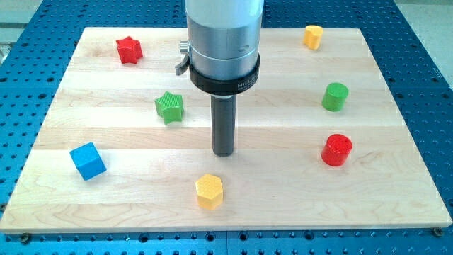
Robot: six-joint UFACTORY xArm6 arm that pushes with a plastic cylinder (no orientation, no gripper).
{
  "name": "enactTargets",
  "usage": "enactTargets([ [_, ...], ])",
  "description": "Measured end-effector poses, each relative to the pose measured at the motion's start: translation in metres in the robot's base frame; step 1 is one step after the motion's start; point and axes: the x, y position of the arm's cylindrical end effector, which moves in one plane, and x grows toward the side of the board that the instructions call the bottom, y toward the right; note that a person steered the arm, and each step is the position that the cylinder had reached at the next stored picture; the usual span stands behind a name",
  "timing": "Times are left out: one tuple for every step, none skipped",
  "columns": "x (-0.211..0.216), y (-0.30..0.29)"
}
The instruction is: Place the red circle diagonal to the green circle
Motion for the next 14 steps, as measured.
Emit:
enactTargets([
  [0.002, 0.004],
  [0.006, 0.054],
  [0.021, 0.108],
  [0.049, 0.143],
  [0.051, 0.173],
  [0.021, 0.191],
  [-0.018, 0.201],
  [-0.043, 0.206],
  [-0.011, 0.183],
  [-0.045, 0.181],
  [0.011, 0.14],
  [-0.023, 0.047],
  [-0.043, -0.041],
  [-0.023, -0.051],
])
